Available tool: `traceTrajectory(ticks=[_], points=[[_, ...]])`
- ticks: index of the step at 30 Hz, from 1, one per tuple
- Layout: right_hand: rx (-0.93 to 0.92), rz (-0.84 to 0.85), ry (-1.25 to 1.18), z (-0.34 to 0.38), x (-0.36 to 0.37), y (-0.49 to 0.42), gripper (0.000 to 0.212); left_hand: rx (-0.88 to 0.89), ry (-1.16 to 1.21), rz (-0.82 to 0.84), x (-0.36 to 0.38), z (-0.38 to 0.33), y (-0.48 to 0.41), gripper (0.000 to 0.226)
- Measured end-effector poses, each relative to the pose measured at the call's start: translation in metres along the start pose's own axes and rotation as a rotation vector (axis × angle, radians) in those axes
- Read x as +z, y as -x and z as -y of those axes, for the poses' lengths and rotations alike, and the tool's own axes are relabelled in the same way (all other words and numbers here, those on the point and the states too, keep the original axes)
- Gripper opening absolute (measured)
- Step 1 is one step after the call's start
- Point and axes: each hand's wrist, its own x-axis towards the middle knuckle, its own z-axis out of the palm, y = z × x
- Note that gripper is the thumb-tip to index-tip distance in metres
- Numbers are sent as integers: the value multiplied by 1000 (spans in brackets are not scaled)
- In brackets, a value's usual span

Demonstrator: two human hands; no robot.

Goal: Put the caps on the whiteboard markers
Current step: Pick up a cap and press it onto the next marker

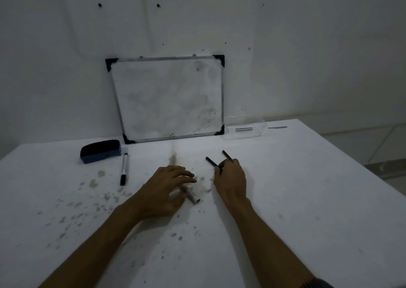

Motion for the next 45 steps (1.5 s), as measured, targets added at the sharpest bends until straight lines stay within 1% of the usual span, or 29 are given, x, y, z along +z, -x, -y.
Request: traceTrajectory(ticks=[6,8,10,11,12,13,14,16,19,20,22,25,27,31,36,41,43,45], points=[[66,-49,-348,-2,-16,10,12,-14,-25,6,6,4,-3,36],[75,-21,-467,-2,-21,14,9,-28,-20,-9,5,3,-11,36],[144,26,-655,2,-25,15,6,-40,26,-92,3,1,-19,40],[217,64,-829,4,-26,14,5,-80,98,-164,-1,-1,-22,39],[309,124,-1057,8,-26,13,5,-146,205,-234,-5,-5,-24,36],[401,192,-1278,11,-23,13,6,-222,328,-278,-11,-8,-25,31],[487,247,-1447,15,-19,13,8,-284,456,-295,-16,-13,-25,27],[622,335,-1604,22,-11,13,10,-366,683,-300,-22,-19,-21,24],[668,420,-1724,32,-3,12,11,-471,890,-306,-19,-23,-3,23],[655,434,-1733,34,-1,12,14,-503,926,-309,-16,-23,5,24],[594,449,-1674,33,2,13,17,-548,977,-346,-7,-23,23,27],[513,451,-1581,31,4,13,24,-557,1042,-429,-3,-22,39,26],[492,425,-1532,32,6,12,25,-549,1048,-410,-3,-19,38,23],[458,374,-1454,36,13,12,22,-520,1027,-314,1,-14,35,22],[440,294,-1360,38,16,14,26,-511,1054,-335,1,-9,37,23],[373,247,-1209,42,15,22,23,-512,984,-320,1,-16,38,28],[310,185,-1135,43,15,24,23,-541,977,-330,2,-18,38,28],[160,107,-1009,42,12,25,23,-572,976,-330,3,-19,37,27]])
